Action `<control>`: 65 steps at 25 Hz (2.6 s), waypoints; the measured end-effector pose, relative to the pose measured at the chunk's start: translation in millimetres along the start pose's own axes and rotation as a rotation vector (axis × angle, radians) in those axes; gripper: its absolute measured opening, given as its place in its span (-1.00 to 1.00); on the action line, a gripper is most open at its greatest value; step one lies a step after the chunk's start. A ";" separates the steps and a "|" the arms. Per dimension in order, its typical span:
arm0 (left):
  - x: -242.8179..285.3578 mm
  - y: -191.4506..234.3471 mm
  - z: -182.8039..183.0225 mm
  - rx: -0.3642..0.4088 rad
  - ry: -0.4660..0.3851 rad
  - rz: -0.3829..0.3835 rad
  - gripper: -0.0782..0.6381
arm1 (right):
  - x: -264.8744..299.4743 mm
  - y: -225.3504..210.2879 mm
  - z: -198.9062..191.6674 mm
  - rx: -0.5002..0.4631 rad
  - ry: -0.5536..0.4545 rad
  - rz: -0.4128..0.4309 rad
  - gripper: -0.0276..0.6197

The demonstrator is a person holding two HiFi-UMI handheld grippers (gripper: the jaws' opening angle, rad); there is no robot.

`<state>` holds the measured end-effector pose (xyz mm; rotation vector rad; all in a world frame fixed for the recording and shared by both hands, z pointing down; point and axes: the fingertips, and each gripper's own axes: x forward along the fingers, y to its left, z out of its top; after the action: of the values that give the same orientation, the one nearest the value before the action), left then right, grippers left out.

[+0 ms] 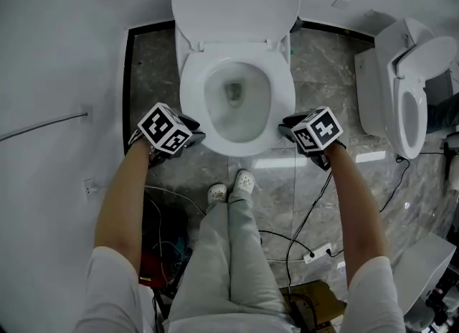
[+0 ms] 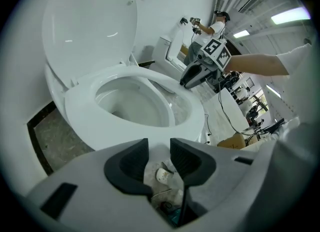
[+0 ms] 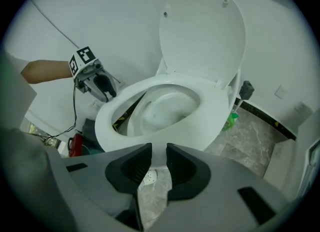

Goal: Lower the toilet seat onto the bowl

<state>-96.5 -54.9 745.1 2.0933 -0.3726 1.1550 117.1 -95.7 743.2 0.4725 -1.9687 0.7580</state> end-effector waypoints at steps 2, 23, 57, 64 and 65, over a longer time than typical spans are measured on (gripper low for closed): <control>4.3 2.5 -1.9 -0.016 -0.010 0.015 -0.42 | 4.5 -4.0 -0.5 0.026 -0.015 -0.026 -0.60; 43.9 30.3 -19.7 -0.133 -0.082 0.217 -0.72 | 50.3 -25.6 -23.9 0.119 -0.083 -0.195 -0.79; 95.9 60.8 -43.2 -0.320 -0.048 0.332 -0.75 | 103.0 -45.4 -48.1 0.201 -0.032 -0.363 -0.82; 91.9 54.4 -37.2 -0.229 -0.034 0.346 -0.76 | 97.9 -32.4 -36.7 0.155 -0.077 -0.355 -0.83; 90.9 52.4 -35.7 -0.238 -0.041 0.340 -0.76 | 97.5 -32.4 -36.8 0.158 -0.074 -0.356 -0.83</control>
<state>-96.5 -59.6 855.8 1.8924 -0.8692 1.1918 112.9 -96.4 852.2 0.9292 -1.8285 0.6767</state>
